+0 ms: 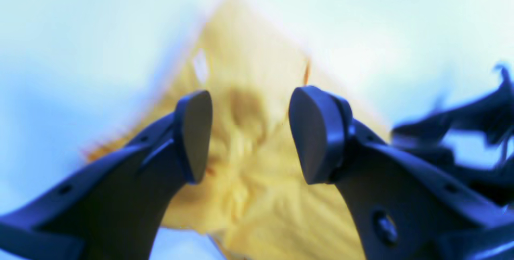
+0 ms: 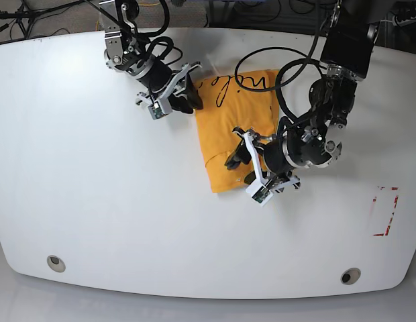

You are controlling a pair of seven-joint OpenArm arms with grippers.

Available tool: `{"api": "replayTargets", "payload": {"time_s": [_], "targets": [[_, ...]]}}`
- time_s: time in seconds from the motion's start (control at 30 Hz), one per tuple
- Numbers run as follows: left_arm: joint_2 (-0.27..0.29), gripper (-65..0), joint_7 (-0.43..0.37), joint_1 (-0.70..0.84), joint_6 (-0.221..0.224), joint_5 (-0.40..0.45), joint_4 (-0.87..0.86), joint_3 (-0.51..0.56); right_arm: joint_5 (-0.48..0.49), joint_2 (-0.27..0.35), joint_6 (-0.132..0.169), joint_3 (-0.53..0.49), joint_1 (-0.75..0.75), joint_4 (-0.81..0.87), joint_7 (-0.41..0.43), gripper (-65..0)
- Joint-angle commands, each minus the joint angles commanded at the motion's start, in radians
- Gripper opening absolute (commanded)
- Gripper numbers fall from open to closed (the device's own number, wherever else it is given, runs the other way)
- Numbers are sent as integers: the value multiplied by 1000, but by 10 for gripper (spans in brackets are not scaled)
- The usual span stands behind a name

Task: Fold the T-shirt properly
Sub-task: 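Pull the left gripper back and smooth the folded square flat, then lower the left gripper onto the folded square and grasp it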

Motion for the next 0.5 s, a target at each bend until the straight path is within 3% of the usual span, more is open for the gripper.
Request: {"api": "replayTargets", "payload": {"time_s": [0.17,0.23,0.33,0.37,0.5], "targets": [[5,-321,-6,40,20,8,46,-12,0,12,0,17,0,8,0,-512],[12,-321,-18,71,68,31,57,-26,11,25,0,46,-2,9,0,-512],[58,-312,-69,138,189,94,95,-28,11,32,0,84,-2,21,0,-512],[77,-290,-98,170,255,135,109,-11,11,34,0,115,-6,26,-2,-512],[112,-201,-199,244,414,276,123,61,11,34,8,216,-14,31,-2,-507]]}}
